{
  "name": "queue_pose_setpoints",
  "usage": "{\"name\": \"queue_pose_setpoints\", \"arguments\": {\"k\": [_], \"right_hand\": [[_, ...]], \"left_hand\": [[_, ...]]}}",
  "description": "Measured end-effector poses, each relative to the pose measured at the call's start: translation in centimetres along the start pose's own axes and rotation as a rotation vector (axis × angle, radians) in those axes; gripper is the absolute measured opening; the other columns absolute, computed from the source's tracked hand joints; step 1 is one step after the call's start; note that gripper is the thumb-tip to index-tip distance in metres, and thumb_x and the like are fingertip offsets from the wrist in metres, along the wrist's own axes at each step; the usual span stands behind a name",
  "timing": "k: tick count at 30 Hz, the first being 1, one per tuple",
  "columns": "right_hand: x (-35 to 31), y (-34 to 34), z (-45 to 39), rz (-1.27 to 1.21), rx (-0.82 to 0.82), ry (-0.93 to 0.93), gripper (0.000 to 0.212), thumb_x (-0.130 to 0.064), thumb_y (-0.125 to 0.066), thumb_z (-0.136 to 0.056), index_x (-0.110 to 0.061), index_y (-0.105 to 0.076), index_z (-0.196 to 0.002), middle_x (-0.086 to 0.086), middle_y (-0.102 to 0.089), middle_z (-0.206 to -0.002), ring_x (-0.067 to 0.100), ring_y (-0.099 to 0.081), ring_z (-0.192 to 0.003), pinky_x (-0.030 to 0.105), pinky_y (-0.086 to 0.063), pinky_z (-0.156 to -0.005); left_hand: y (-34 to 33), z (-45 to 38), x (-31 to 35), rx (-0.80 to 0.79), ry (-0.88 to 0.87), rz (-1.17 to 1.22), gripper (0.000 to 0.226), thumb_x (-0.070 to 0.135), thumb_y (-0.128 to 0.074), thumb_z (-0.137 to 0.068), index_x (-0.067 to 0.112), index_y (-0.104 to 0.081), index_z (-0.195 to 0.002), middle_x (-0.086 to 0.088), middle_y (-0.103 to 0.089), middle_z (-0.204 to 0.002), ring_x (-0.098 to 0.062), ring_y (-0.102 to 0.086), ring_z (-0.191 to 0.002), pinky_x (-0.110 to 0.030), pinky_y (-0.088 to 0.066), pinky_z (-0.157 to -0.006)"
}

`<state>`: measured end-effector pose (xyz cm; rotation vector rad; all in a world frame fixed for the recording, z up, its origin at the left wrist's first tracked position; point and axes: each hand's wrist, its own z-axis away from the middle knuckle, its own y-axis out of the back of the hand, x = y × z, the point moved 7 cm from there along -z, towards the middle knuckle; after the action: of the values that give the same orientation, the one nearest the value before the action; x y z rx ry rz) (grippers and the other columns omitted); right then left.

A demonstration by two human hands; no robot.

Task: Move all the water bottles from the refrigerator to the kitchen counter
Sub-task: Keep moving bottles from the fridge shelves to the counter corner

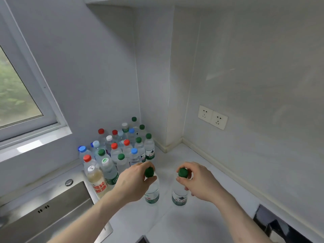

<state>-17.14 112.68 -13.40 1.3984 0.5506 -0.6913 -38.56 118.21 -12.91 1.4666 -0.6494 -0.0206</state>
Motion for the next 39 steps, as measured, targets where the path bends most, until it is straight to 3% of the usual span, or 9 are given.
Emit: {"name": "queue_pose_setpoints", "arguments": {"k": [5,8,12,24,32,39], "right_hand": [[-0.2,-0.7,-5.0,0.009,0.051,-0.034,0.008,-0.037,-0.072,-0.092,-0.039,-0.065,-0.095,-0.009,-0.060,-0.100,0.011,-0.074,-0.071,0.034,-0.059,-0.070],[-0.1,-1.1,-7.0,0.030,0.072,-0.052,0.008,-0.039,-0.071,-0.091,-0.041,-0.064,-0.094,-0.010,-0.060,-0.100,0.013,-0.072,-0.082,0.034,-0.059,-0.074],[0.4,-1.8,-9.6,0.037,0.085,-0.082,0.008,-0.040,-0.070,-0.090,-0.041,-0.064,-0.095,-0.012,-0.062,-0.100,0.014,-0.070,-0.089,0.038,-0.060,-0.077],[2.6,-3.8,-14.5,0.074,0.117,-0.205,0.009,-0.040,-0.071,-0.089,-0.040,-0.064,-0.095,-0.013,-0.066,-0.101,0.015,-0.071,-0.091,0.035,-0.059,-0.077],[3.5,-5.6,-17.7,0.125,0.101,-0.255,0.010,-0.040,-0.070,-0.091,-0.042,-0.060,-0.093,-0.010,-0.065,-0.106,0.020,-0.072,-0.092,0.029,-0.052,-0.080],[3.5,-7.4,-21.3,0.227,0.057,-0.279,0.019,-0.038,-0.064,-0.099,-0.034,-0.065,-0.118,-0.002,-0.059,-0.121,0.027,-0.062,-0.111,0.033,-0.049,-0.093]], "left_hand": [[-0.4,-5.5,-2.6,-0.034,-0.066,-0.057,0.022,0.049,-0.058,-0.098,0.036,-0.054,-0.116,0.012,-0.064,-0.111,-0.016,-0.061,-0.091,-0.031,-0.053,-0.076],[-1.1,-8.2,-3.7,-0.052,-0.100,-0.090,0.022,0.046,-0.059,-0.098,0.032,-0.054,-0.115,0.009,-0.064,-0.112,-0.019,-0.061,-0.089,-0.035,-0.054,-0.073],[-2.3,-11.3,-5.0,-0.066,-0.130,-0.119,0.024,0.044,-0.058,-0.098,0.030,-0.054,-0.118,0.006,-0.064,-0.114,-0.022,-0.062,-0.093,-0.032,-0.043,-0.070],[-6.0,-17.8,-8.6,-0.107,-0.147,-0.178,0.021,0.047,-0.057,-0.099,0.033,-0.054,-0.115,0.006,-0.066,-0.111,-0.024,-0.061,-0.099,-0.040,-0.043,-0.097],[-7.1,-19.6,-9.9,-0.137,-0.099,-0.229,0.025,0.044,-0.059,-0.098,0.027,-0.056,-0.115,0.001,-0.068,-0.111,-0.029,-0.059,-0.105,-0.042,-0.039,-0.099],[-8.4,-20.5,-11.1,-0.189,-0.059,-0.304,0.030,0.043,-0.059,-0.099,0.023,-0.053,-0.121,-0.004,-0.068,-0.115,-0.033,-0.058,-0.112,-0.045,-0.038,-0.104]]}}
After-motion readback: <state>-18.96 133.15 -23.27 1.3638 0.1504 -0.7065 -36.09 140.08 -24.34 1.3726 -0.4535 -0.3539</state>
